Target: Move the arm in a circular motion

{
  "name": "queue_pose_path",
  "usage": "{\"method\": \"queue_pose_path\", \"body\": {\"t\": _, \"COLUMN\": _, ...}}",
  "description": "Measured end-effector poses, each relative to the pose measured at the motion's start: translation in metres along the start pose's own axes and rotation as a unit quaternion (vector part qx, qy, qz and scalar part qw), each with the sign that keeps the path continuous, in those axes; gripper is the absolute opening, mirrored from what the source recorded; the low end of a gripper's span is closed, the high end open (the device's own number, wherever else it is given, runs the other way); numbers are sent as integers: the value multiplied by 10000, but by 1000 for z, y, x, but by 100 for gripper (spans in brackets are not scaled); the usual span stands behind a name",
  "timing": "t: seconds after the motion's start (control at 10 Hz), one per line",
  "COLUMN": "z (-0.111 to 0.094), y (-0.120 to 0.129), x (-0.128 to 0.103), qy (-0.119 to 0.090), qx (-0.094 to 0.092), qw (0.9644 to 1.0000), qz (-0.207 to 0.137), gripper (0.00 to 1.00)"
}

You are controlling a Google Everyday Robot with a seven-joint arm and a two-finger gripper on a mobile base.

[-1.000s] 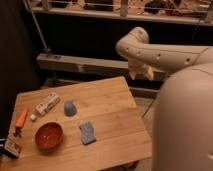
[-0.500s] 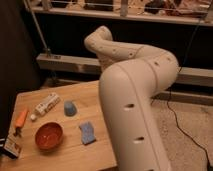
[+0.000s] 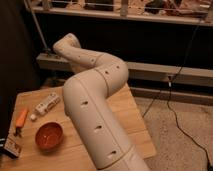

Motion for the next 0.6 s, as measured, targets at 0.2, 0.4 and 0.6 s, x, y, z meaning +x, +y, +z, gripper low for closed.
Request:
{"method": "queue_pose_path", "body": {"t": 0.2, "z": -13, "y": 61, "x": 7, "qy": 72, "qx": -185, "qw": 9977, "qz": -641, "gripper": 65}}
{"method": "queue_pose_path", "body": {"t": 0.4, "z": -25, "y": 108, "x": 24, "qy": 138, "qx": -284, "qw": 9919, "qz": -1228, "gripper": 65}}
{"method": "queue_pose_path", "body": {"t": 0.6, "z": -34, "y": 151, "x": 49, "qy": 196, "qx": -287, "qw": 9819, "qz": -1864, "gripper": 65}}
